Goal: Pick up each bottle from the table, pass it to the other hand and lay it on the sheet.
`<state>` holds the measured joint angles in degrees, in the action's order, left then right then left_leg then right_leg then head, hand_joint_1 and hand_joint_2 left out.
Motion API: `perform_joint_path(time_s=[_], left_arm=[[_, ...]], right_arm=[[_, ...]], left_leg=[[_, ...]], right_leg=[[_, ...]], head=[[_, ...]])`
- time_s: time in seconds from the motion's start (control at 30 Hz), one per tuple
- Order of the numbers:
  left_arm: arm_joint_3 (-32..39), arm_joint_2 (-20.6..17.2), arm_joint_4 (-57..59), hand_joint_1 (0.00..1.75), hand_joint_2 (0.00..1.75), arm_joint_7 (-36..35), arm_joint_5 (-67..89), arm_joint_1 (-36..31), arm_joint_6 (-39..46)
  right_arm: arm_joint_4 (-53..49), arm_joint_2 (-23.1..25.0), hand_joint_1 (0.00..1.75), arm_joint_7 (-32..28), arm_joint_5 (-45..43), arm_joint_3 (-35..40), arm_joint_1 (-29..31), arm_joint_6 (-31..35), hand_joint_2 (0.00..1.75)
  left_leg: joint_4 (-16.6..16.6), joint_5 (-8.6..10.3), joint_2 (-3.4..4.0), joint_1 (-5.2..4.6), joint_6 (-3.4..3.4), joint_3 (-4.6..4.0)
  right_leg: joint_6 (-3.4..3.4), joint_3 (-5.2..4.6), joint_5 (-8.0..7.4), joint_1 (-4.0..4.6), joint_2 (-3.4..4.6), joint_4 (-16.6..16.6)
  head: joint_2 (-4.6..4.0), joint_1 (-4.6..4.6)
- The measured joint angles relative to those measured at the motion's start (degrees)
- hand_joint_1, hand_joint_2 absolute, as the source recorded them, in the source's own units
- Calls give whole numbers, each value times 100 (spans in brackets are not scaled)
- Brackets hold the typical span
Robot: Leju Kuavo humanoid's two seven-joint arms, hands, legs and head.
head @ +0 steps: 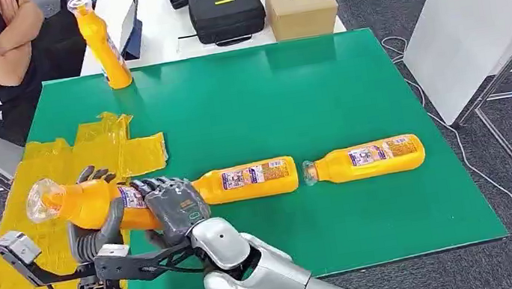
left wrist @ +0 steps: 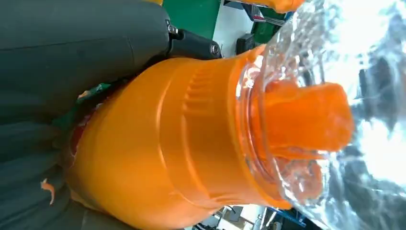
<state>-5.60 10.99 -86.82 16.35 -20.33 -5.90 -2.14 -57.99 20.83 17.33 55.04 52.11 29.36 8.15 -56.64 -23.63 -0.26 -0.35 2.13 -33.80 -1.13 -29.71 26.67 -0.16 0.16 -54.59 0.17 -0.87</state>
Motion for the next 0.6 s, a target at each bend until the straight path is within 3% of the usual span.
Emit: perform_joint_path(time_s=[0.6], left_arm=[[-70, 0, 2, 175, 175, 35, -2, 76, -122]], right_arm=[[-315, -15, 175, -26, 264, -315, -364, -149, 175]], left_leg=[[0, 0, 0, 0, 0, 0]], right_leg=[[0, -1, 0, 0, 0, 0]], head=[[0, -2]])
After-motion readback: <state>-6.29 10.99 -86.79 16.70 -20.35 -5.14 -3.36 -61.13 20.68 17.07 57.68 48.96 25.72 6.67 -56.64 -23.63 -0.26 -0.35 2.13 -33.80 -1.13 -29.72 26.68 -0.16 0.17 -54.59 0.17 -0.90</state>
